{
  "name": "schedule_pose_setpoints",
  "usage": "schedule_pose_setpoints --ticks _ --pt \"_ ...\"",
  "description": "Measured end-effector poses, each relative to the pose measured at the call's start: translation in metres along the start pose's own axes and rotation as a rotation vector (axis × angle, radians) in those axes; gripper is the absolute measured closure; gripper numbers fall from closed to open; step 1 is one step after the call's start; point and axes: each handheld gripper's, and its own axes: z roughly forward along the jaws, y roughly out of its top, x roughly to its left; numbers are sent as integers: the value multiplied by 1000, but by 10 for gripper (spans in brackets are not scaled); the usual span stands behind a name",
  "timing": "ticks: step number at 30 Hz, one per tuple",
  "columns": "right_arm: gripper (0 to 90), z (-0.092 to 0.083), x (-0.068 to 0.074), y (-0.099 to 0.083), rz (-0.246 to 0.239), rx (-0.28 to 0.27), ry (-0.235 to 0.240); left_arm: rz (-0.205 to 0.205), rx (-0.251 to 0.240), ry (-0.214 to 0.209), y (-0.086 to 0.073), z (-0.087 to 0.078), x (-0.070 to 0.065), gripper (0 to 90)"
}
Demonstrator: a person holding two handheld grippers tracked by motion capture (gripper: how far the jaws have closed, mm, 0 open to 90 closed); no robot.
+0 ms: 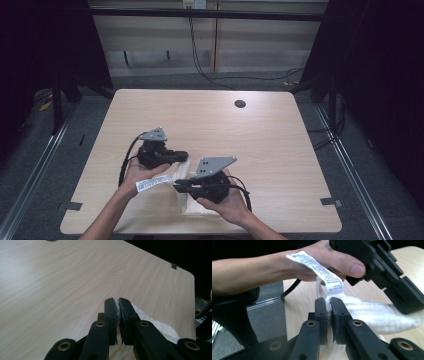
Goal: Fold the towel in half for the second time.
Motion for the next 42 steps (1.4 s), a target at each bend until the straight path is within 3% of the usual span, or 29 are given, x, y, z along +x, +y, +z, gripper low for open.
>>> schedule_pose_setpoints --ticks 3,6,12,17,22,26,32,34,38,42 --pt "845 -1 -2 -18 37 25 -16 -2 39 0 -2 16 0 858" --pt "845 -5 -5 -28 61 31 -27 -13 44 -6 -2 24 0 858" --pt "845 -16 -2 -38 55 -18 -68 -20 60 -30 -3 37 -3 858" --pt "845 -21 -1 -58 78 27 -94 -25 99 -31 -7 55 -5 858" --pt "841 -29 -5 -68 117 31 -115 -27 116 -35 -10 68 -5 856" --pt "840 -27 -4 -77 125 79 -137 -20 156 -19 -12 79 -7 854" --pt "819 -25 -10 -88 138 146 -154 -26 172 -17 -17 90 -5 844" --pt "797 -22 -11 -93 133 180 -156 -42 166 -23 -18 91 -5 829" --pt "765 -19 -14 -99 140 218 -153 -25 177 -36 -18 92 -6 793" --pt "709 -21 -14 -99 129 237 -197 -25 162 -48 -17 92 -7 756"
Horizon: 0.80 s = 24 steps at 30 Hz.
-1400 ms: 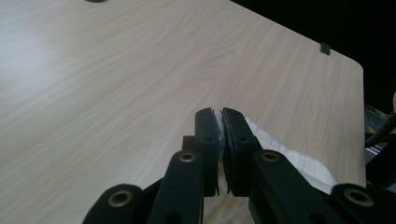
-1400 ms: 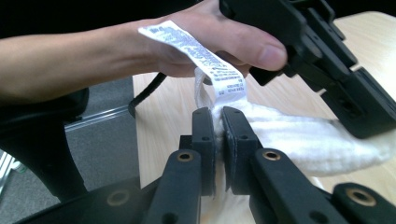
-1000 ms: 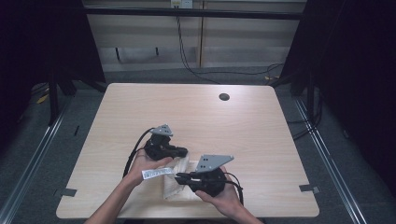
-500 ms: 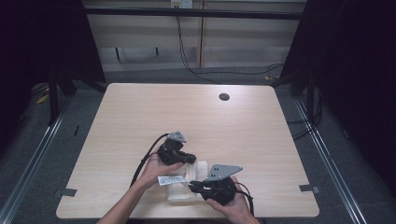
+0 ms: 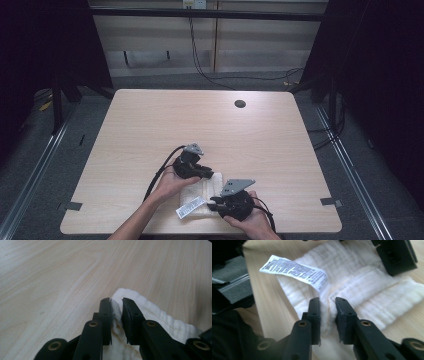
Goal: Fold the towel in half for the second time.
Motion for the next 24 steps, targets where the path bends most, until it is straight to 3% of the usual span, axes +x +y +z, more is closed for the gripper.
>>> schedule_pose_setpoints --ticks 6,12,24 --pt "604 -12 -4 -2 22 -7 -28 24 -26 -10 4 -2 -6 684" --pt "532 -18 -9 -8 50 -4 -24 23 -64 19 7 -14 -7 587" --pt "430 -29 -18 -15 93 -15 -37 40 -79 48 6 -32 -10 518"
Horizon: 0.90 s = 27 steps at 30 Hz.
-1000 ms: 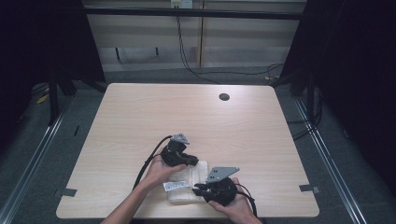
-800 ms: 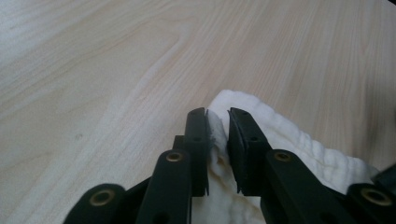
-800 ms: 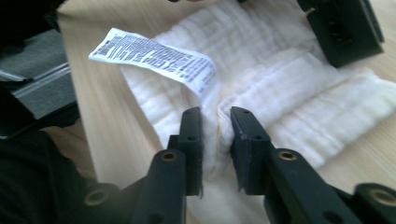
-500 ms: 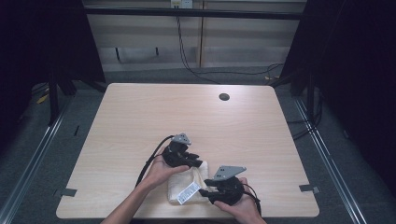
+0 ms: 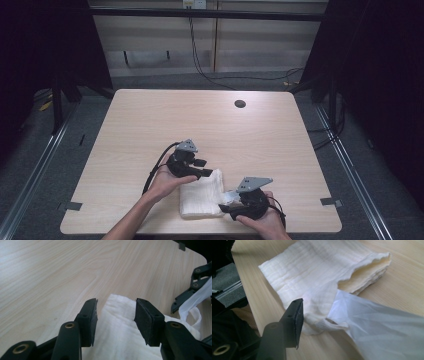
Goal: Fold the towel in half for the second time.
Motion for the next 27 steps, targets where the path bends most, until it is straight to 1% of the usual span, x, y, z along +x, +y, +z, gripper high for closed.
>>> schedule_pose_setpoints --ticks 2,3,4,5,6,7,8,9,11,13,14,15,16,18,19,20,21,22,23,25,27 --pt "427 -2 -3 0 8 3 -25 10 -1 8 0 -4 -1 501" --pt "423 -3 -5 1 2 -1 -35 10 0 9 0 -5 -1 493" --pt "423 -5 -8 1 6 -4 -33 17 2 13 -1 -7 -1 480" --pt "422 -6 -11 1 14 -4 -38 16 -1 13 -2 -7 -1 469" --pt "419 -7 -14 1 21 -4 -53 16 7 20 -2 -8 0 459" --pt "418 -8 -17 1 19 -8 -64 11 7 21 -2 -8 0 450" --pt "417 -10 -20 1 27 -11 -64 5 4 24 -2 -9 1 451" --pt "408 -11 -23 1 32 -16 -77 -7 -3 24 -2 -9 1 452" --pt "403 -14 -30 2 41 -38 -77 -7 -3 26 -2 -11 2 454" --pt "401 -15 -36 4 50 -51 -93 -9 -5 27 -3 -13 2 442" --pt "400 -16 -39 6 50 -54 -100 -9 -4 27 -4 -14 2 427" --pt "400 -17 -41 7 51 -56 -115 -1 8 34 -6 -16 1 415" --pt "398 -17 -43 9 48 -60 -123 6 11 35 -8 -18 0 407" --pt "398 -17 -46 14 36 -59 -136 7 12 43 -12 -22 -1 395" --pt "395 -17 -47 16 30 -56 -137 3 14 49 -13 -24 -2 392" --pt "393 -17 -48 19 23 -48 -143 8 18 57 -14 -27 -3 392" --pt "393 -17 -48 21 19 -55 -140 16 15 64 -15 -29 -3 392" --pt "391 -18 -48 24 22 -66 -133 19 19 74 -15 -33 -4 392" --pt "391 -20 -48 26 29 -86 -125 5 8 72 -16 -36 -3 391" --pt "386 -25 -48 28 40 -124 -105 -4 -1 92 -18 -44 -4 390" --pt "382 -31 -47 28 39 -147 -111 -10 -11 98 -21 -51 -5 370"
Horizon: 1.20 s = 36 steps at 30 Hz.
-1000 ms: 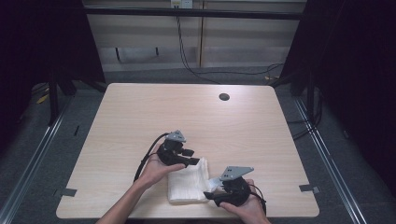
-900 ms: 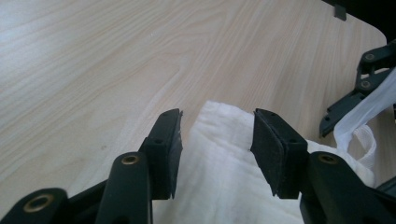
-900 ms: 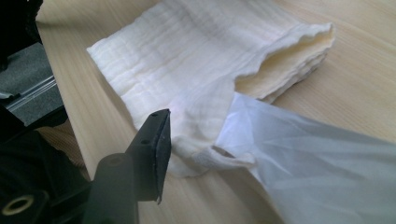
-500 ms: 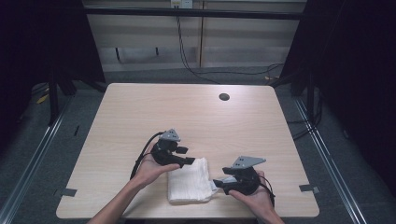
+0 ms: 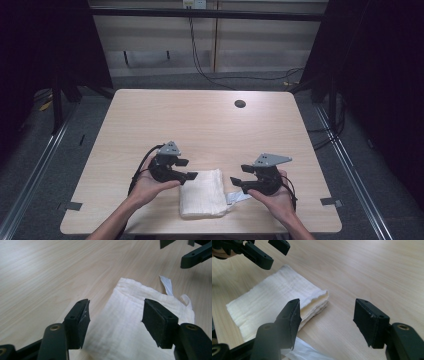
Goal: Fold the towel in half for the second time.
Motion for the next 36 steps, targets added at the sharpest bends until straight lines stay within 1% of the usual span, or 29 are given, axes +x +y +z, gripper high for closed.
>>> schedule_pose_setpoints --ticks 3,6,9,10,12,13,14,16,17,19,20,21,22,23,24,25,26,27,28,30,32,33,35,36 --pt "376 -9 -2 -1 3 -13 4 3 -8 19 -7 -11 -1 345" --pt "374 -18 -3 -5 6 -21 -2 8 -16 34 -14 -22 -2 318" --pt "371 -25 -6 -9 9 -18 -16 1 -23 56 -21 -30 -1 314" --pt "370 -27 -8 -11 12 -16 -17 2 -20 71 -23 -32 -1 318" --pt "369 -31 -10 -13 16 -11 -28 -3 -40 102 -28 -37 -2 335" --pt "369 -34 -12 -15 20 -14 -32 -9 -37 101 -30 -40 -1 333" --pt "369 -37 -14 -16 25 -21 -36 -20 -36 91 -32 -42 -1 326" --pt "368 -42 -18 -19 37 -34 -46 -14 -28 97 -37 -47 -2 323" --pt "368 -45 -20 -20 47 -37 -51 -19 -18 88 -39 -48 -2 321" --pt "357 -50 -23 -23 61 -44 -60 -59 -9 44 -43 -52 -2 314" --pt "336 -51 -25 -24 79 -53 -59 -56 -8 42 -45 -54 -4 314" --pt "330 -53 -28 -25 106 -59 -51 -43 -10 58 -47 -57 -6 315" --pt "329 -54 -29 -25 118 -64 -47 -44 -12 60 -50 -59 -6 315" --pt "327 -55 -30 -26 119 -66 -54 -48 -14 57 -52 -61 -7 315" --pt "326 -57 -31 -26 117 -68 -58 -43 -14 65 -55 -64 -7 315" --pt "325 -58 -31 -27 116 -70 -58 -49 -17 65 -59 -67 -6 315" --pt "323 -60 -32 -28 116 -71 -58 -57 -29 74 -62 -70 -5 316" --pt "322 -61 -32 -29 113 -73 -62 -55 -42 98 -66 -75 -4 319" --pt "322 -62 -33 -31 108 -72 -67 -67 -53 124 -70 -79 -1 323" --pt "321 -65 -35 -34 117 -65 -75 -103 -79 147 -78 -86 5 322" --pt "321 -67 -37 -38 117 -59 -93 -126 -89 180 -84 -91 10 321" --pt "321 -69 -38 -40 113 -56 -105 -138 -96 182 -87 -93 13 319" --pt "320 -74 -41 -43 122 -66 -111 -158 -101 202 -92 -96 15 315" --pt "316 -77 -43 -45 125 -62 -120 -166 -104 210 -95 -96 16 308"
